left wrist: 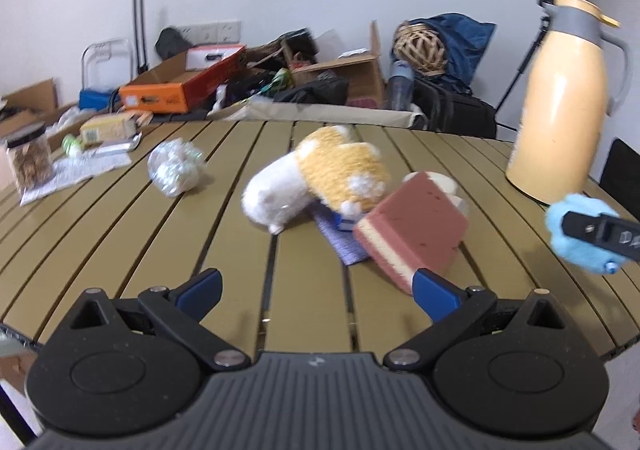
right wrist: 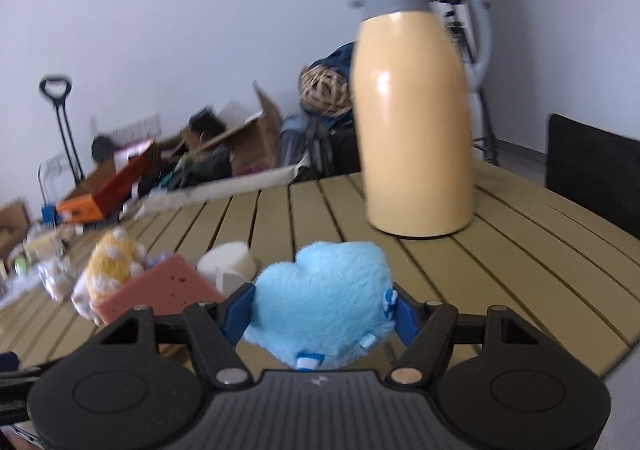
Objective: Collect trash
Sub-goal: 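Lift the blue plush with the right tool while the left tool grasps the pink sponge, then carry the blue plush and pink sponge down from the table toward the black bin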
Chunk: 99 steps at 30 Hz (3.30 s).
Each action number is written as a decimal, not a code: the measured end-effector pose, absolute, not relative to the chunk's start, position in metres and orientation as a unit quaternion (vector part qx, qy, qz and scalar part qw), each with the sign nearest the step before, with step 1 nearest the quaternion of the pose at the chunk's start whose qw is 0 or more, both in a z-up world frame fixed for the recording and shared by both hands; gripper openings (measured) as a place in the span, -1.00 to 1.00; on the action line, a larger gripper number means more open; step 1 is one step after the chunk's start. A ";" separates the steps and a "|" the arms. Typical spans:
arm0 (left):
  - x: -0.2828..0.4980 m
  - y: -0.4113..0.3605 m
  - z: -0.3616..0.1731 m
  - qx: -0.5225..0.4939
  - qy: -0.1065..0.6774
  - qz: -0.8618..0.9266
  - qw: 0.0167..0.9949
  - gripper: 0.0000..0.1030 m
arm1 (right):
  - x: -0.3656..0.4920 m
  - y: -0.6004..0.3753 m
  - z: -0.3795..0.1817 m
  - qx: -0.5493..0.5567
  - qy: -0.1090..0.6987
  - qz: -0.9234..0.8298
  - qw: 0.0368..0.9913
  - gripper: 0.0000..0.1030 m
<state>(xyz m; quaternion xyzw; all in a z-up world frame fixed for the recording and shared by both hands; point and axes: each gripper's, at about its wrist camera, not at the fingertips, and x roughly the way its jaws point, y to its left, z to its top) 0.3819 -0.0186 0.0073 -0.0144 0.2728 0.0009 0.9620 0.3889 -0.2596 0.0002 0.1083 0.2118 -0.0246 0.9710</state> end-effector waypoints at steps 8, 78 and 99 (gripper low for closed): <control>0.386 -0.081 0.014 0.107 0.240 -0.015 0.965 1.00 | 0.371 -0.306 -0.002 0.161 0.183 -0.045 0.969 0.34; 0.383 -0.104 0.035 0.104 0.268 -0.084 0.954 0.42 | 0.352 -0.350 0.009 0.201 0.144 -0.022 0.969 0.34; 0.264 -0.042 0.037 0.000 0.264 -0.027 0.964 0.42 | 0.272 -0.296 0.012 0.124 0.144 0.096 0.977 0.34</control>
